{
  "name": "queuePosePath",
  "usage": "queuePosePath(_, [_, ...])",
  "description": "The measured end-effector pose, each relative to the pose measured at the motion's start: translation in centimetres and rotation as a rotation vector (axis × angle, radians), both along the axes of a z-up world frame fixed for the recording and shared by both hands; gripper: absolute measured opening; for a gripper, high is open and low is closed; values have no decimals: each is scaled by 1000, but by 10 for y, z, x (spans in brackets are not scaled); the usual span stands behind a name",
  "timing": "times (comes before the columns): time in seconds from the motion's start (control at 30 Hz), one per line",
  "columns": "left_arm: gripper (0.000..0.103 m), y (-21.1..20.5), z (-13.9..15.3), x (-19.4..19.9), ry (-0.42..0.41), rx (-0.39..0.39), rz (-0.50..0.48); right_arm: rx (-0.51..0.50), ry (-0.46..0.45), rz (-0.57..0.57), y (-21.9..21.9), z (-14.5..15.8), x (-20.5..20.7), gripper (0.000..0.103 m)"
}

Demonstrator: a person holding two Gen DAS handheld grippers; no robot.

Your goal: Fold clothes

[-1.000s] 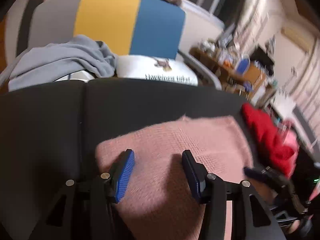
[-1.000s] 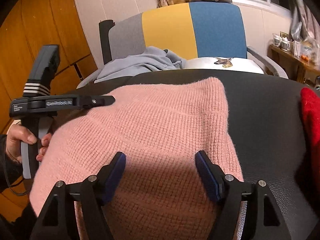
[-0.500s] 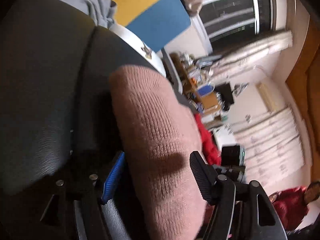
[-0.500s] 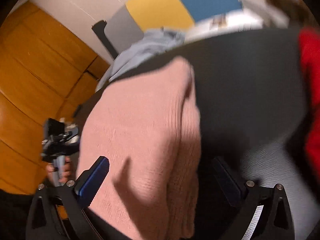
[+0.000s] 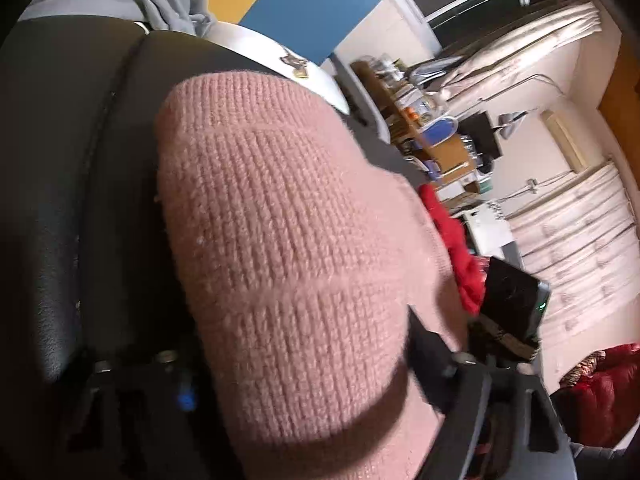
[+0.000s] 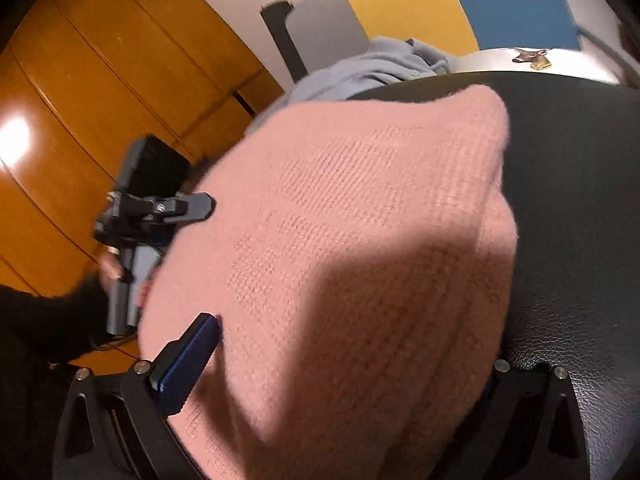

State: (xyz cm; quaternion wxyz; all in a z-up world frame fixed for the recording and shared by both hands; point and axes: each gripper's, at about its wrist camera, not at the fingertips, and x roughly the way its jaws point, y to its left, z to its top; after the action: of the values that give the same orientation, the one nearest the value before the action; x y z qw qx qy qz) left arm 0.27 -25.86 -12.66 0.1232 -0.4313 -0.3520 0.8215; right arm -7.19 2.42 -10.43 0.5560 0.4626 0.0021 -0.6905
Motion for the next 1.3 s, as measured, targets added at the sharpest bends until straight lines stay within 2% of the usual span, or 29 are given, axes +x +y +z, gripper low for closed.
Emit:
queuePosePath(0.07, [61, -2, 0, 8, 18, 20, 17, 14, -17, -20, -2, 1, 2, 103])
queuePosePath(0.13, [57, -2, 1, 19, 35, 34, 30, 9, -50, -45, -3, 1, 5, 101])
queuePosePath(0.17, [56, -2, 1, 27, 43, 39, 35, 7, -67, -58, -3, 1, 6, 92])
queuePosePath(0.2, [55, -2, 3, 35, 52, 42, 34, 5, -84, -70, -3, 1, 8, 77])
queuePosePath(0.3, [54, -5, 6, 62, 74, 52, 42, -3, -134, -108, -3, 1, 12, 58])
queuePosePath(0.4, [53, -18, 17, 100, 106, 62, 74, -16, -187, -139, -5, 1, 17, 54])
queuePosePath(0.53, [53, -47, 49, 159, 195, 30, 139, -118, -283, -85, -37, -7, 47, 53])
queuePosePath(0.63, [53, -77, 75, 203, 257, -12, 212, -179, -335, 8, -89, -5, 71, 53])
queuePosePath(0.73, [53, -114, 102, 256, 324, -75, 323, -214, -337, 133, -157, 11, 91, 53])
queuePosePath(0.87, [53, -181, 142, 339, 430, -153, 532, -244, -289, 333, -271, 52, 126, 53])
queuePosePath(1.03, [53, -252, 183, 424, 541, -262, 822, -318, -203, 570, -420, 126, 179, 53])
queuePosePath(1.1, [53, -282, 182, 450, 516, -266, 935, -327, -155, 643, -472, 153, 199, 53])
queuePosePath(1.13, [53, -299, 175, 460, 473, -241, 988, -326, -135, 673, -499, 165, 209, 53])
queuePosePath(1.17, [53, -320, 158, 466, 397, -188, 1046, -311, -111, 696, -520, 171, 217, 53])
queuePosePath(1.23, [53, -351, 117, 467, 240, -148, 1131, -204, -44, 712, -565, 162, 235, 53])
queuePosePath(1.27, [55, -361, 100, 468, 160, -163, 1169, -140, -15, 713, -586, 153, 243, 53])
queuePosePath(1.3, [56, -369, 85, 471, 139, -142, 1194, -70, 20, 703, -605, 140, 250, 53])
